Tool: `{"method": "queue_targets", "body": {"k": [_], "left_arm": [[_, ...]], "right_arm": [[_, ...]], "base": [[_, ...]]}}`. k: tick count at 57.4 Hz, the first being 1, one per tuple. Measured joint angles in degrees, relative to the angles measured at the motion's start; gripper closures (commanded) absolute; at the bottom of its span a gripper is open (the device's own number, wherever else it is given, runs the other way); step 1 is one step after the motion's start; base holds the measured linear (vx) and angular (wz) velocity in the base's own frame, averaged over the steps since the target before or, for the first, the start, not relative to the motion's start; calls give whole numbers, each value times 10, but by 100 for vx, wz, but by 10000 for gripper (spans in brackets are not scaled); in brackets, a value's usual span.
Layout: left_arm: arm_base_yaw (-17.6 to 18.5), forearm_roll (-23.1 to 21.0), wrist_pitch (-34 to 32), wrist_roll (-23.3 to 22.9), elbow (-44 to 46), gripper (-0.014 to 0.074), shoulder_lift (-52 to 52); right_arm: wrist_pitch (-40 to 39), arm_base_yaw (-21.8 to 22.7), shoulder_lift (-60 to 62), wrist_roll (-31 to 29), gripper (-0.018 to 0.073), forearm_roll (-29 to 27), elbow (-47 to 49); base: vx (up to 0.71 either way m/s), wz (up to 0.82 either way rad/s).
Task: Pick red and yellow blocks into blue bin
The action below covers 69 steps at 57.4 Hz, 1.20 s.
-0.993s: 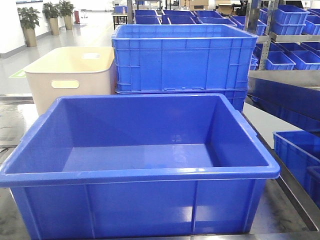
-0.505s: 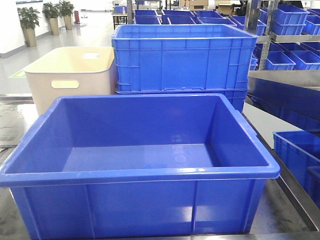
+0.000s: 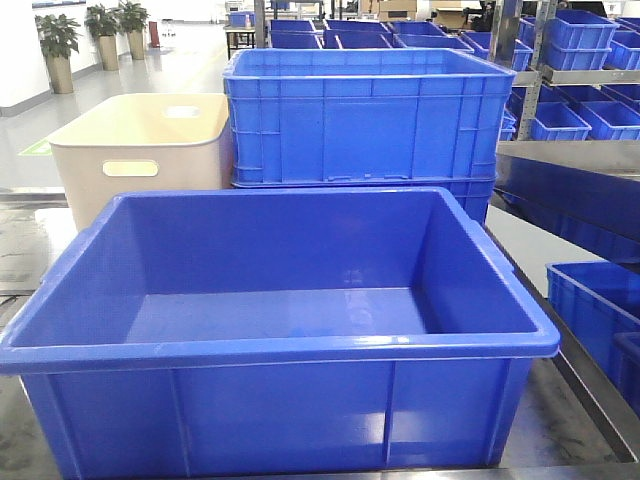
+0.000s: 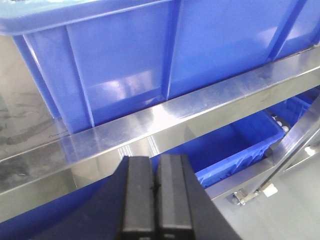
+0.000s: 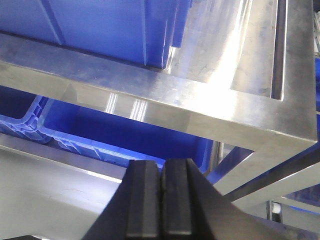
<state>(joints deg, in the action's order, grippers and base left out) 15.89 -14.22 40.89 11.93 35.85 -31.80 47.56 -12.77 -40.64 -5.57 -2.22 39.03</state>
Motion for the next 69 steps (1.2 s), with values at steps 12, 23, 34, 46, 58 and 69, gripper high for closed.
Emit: {"method": "queue_targets", "body": {"k": [12,23,34,46,58,69], "left_arm": [[0,0,0,0,0,604,0],[0,0,0,0,0,603,0],[-50,26,-12,10,-21,600,63],[-114,53,-114,11,-134,597,200],[-121,52,-211,11,-259,597,275],[-121,52,-287,0,-359,597,321]], "right_arm": [[19,0,0,0,572,0,0],[20,0,0,0,572,0,0],[20,0,0,0,569,-1,0],[21,0,0,0,569,-1,0],[21,0,0,0,569,-1,0],[21,0,0,0,569,-1,0]], "base": [[0,0],[0,0],[0,0],[0,0],[0,0],[0,0]]}}
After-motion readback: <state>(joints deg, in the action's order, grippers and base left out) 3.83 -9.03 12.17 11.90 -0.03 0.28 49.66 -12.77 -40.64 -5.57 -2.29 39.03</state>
